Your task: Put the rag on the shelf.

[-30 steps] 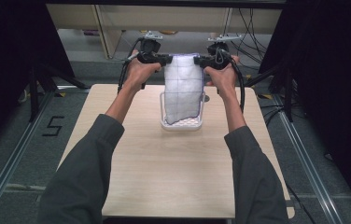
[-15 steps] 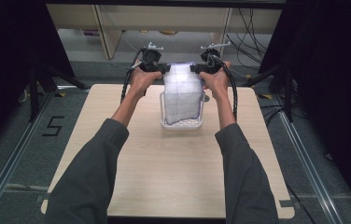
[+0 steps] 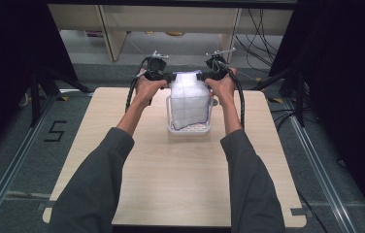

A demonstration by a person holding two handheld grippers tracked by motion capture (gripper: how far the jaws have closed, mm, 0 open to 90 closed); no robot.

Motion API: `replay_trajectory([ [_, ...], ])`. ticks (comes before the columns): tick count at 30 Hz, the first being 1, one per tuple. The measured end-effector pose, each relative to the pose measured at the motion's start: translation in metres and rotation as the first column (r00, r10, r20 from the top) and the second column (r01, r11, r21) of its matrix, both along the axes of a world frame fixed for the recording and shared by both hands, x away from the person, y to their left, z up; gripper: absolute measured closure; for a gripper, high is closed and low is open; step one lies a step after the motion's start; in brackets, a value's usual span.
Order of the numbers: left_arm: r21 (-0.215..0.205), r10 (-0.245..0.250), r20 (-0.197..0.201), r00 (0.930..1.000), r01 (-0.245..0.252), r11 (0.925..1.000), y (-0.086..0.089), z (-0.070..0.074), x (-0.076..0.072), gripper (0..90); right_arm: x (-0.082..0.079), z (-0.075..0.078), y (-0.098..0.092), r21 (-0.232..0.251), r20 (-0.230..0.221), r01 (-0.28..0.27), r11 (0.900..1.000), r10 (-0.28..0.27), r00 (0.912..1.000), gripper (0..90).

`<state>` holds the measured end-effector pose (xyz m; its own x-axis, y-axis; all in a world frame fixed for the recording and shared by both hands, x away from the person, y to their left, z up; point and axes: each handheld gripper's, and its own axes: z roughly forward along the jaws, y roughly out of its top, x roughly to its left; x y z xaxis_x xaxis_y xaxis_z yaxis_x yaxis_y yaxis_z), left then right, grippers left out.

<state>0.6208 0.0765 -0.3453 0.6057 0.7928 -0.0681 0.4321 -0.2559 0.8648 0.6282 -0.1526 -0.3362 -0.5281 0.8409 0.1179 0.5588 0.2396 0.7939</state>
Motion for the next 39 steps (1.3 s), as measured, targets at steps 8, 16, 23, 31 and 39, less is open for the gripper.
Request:
replay_trajectory([
  [8,0.007,-0.012,-0.025,0.9996,0.012,0.9999,0.002,-0.006,0.000,77.7,0.001,-0.009,-0.004,-0.029,-0.018,0.017,0.999,-0.018,0.9997,75.9],
  [16,0.012,-0.002,-0.051,0.9987,0.003,0.9999,0.011,-0.008,-0.002,67.2,-0.001,-0.005,-0.011,-0.021,-0.017,0.052,0.998,-0.053,0.9985,65.9],
  [23,0.002,-0.008,-0.049,0.9988,0.008,1.0000,0.018,-0.003,-0.010,63.5,-0.007,0.003,-0.020,0.001,-0.020,0.071,0.998,-0.071,0.9973,59.9],
  [31,-0.009,0.003,-0.054,0.9985,-0.003,1.0000,0.032,-0.003,-0.020,57.3,-0.017,0.006,-0.026,0.005,-0.009,0.071,0.997,-0.071,0.9974,58.7],
  [39,-0.023,0.006,-0.060,0.9982,-0.007,0.9997,0.048,-0.001,-0.033,45.6,-0.028,0.013,-0.035,0.011,0.011,0.057,0.998,-0.057,0.9983,55.3],
])
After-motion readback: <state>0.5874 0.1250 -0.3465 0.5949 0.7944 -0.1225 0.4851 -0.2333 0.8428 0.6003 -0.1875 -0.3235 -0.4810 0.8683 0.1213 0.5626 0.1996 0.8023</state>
